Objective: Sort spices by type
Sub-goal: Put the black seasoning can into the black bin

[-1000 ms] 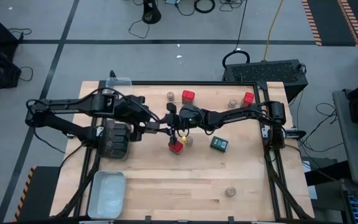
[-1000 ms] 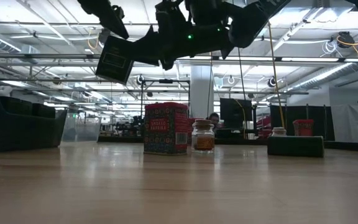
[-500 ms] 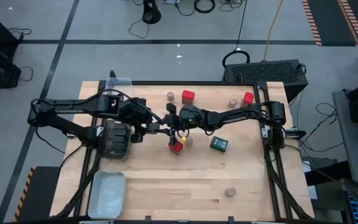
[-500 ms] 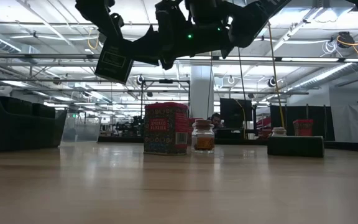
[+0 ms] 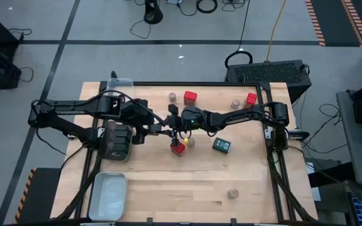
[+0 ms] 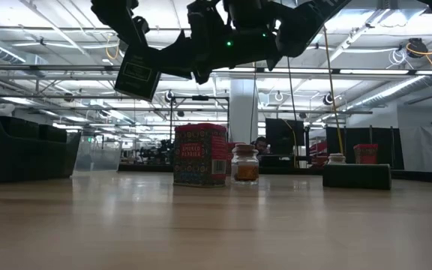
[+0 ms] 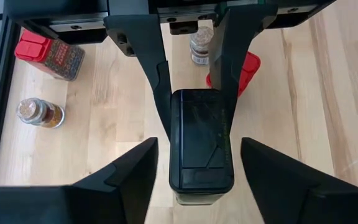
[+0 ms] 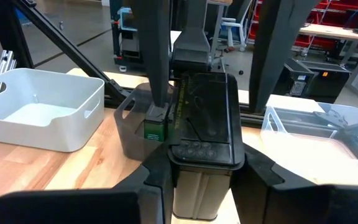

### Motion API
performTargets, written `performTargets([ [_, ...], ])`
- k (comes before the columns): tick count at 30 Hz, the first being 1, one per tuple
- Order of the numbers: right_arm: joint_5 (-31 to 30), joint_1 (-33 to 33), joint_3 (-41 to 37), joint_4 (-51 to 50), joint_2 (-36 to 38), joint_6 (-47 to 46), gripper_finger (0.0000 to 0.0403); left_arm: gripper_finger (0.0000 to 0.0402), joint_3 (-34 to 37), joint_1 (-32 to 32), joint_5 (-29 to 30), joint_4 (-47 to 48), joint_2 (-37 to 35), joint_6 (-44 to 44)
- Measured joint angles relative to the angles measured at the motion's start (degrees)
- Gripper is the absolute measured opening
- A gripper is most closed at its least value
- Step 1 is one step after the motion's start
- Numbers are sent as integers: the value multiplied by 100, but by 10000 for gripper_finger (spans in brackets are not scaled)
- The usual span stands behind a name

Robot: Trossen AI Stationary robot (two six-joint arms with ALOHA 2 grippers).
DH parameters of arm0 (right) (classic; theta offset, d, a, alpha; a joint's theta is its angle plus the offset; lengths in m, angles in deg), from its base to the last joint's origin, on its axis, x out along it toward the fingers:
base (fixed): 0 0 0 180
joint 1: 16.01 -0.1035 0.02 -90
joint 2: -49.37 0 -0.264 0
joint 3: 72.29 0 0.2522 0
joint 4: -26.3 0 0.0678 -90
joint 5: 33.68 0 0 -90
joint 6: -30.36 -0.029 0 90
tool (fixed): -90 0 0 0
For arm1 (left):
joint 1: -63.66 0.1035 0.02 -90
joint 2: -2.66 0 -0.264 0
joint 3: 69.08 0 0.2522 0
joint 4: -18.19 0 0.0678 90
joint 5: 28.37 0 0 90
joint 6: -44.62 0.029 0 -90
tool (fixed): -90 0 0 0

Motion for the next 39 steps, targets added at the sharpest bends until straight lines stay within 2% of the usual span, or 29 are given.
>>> performTargets([
  [6, -1, 0, 4, -2, 0, 0, 100, 167, 0, 0, 0, 2, 0, 0],
  [10, -1, 0, 4, 4, 0, -9, 100, 139, 0, 0, 1, 59, 0, 13],
  [21, -8, 0, 4, 48, 0, -34, 109, 141, 0, 0, 3, 79, 0, -28],
  [30, -71, 43, 11, 128, 2, -47, 181, 136, 4, 2, 58, 261, -2, -459],
  [35, -82, 86, 11, -135, 2, 13, 216, 136, 4, 4, 518, 516, -130, -793],
  [39, -76, 201, 7, -730, 131, 44, 232, 136, 4, 4, 938, 1104, -477, -1742],
])
